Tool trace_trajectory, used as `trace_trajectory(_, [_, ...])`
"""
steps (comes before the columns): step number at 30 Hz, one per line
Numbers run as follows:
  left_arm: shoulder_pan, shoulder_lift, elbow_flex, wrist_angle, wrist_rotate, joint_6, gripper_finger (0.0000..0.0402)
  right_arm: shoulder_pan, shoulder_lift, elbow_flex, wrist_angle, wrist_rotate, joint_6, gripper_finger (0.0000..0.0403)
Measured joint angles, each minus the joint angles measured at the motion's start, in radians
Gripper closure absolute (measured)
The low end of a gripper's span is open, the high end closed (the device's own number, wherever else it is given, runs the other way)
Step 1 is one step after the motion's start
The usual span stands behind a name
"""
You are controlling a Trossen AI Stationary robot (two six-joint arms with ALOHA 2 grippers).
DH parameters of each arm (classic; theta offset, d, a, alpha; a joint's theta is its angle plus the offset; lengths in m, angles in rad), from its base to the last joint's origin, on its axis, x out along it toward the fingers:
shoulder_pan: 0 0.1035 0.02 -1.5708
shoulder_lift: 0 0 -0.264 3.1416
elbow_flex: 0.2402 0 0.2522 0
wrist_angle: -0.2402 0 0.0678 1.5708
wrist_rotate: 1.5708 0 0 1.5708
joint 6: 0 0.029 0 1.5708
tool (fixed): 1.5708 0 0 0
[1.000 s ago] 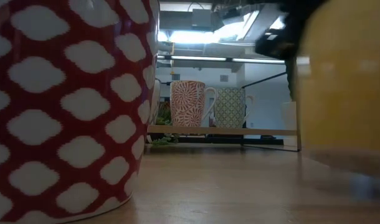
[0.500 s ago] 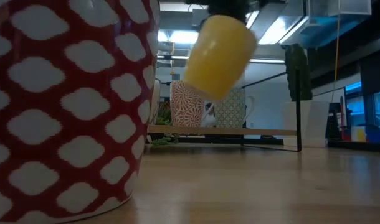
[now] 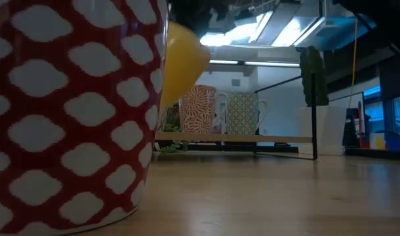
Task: Place coffee mugs
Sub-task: Put the yellow mug on the shelf
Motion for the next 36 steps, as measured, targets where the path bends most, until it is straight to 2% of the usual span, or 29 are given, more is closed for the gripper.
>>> trace_trajectory(20, [0.000,0.000,0.000,0.000,-0.009,-0.001,0.0289,-0.016,0.073,-0.006,0.018,0.000,0.002,0.0403])
trace_trajectory(36, [0.000,0.000,0.000,0.001,-0.018,0.000,0.0289,-0.016,0.076,0.005,0.035,-0.014,0.006,0.0374])
